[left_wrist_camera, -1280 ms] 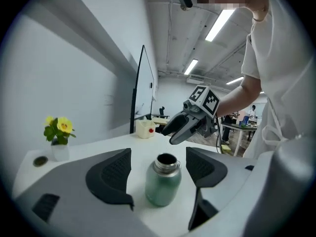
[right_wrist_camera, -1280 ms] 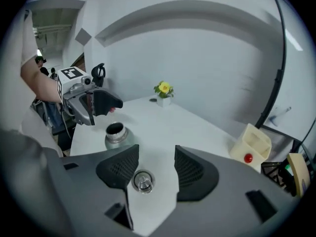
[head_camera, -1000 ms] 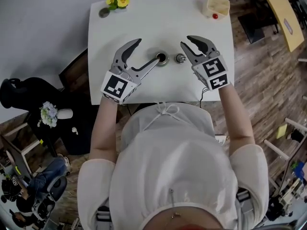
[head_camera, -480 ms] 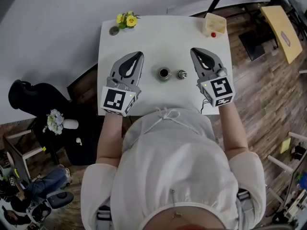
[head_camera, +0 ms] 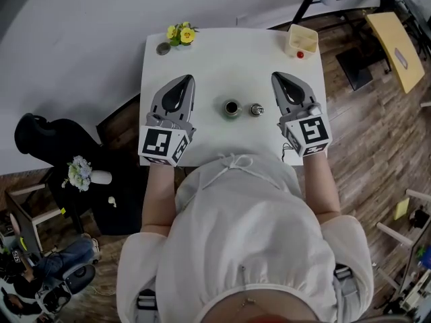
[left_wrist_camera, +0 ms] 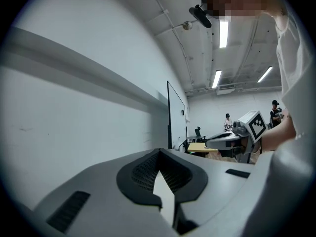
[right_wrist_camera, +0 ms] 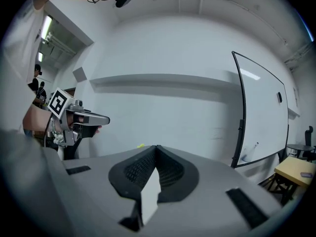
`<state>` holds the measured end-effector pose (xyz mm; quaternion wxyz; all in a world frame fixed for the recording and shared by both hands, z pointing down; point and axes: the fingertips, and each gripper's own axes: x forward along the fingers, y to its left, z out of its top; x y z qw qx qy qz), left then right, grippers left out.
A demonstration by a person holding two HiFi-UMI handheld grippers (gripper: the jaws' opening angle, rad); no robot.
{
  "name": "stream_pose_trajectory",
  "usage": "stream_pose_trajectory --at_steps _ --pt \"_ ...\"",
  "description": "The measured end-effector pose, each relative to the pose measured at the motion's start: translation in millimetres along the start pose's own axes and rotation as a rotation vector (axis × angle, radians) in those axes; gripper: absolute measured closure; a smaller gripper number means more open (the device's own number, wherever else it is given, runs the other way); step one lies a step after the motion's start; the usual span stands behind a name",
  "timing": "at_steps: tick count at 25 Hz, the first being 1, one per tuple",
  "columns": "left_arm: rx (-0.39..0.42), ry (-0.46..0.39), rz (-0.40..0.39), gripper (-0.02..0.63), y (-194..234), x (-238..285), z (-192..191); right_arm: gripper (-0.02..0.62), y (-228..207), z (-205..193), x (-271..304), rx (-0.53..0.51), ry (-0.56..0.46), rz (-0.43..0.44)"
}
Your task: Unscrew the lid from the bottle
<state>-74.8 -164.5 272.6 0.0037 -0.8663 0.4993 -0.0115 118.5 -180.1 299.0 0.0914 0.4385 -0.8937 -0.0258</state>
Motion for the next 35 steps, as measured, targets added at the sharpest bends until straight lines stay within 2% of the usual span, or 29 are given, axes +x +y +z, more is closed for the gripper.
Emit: stream_pose_trajectory --at_steps 6,13,35 --pt "0.023 0.006 -0.02 0.588 0 -2 2 0.591 4 -2 0 0.003 0.003 0.001" --pt "0.023 0.021 -0.085 0.588 -15 5 5 0.592 7 -8 -2 0.009 0.015 0.016" --pt "0.009 0.053 -0.078 0.587 -23 4 1 0.594 10 -8 -12 0.049 -0.019 -0.022"
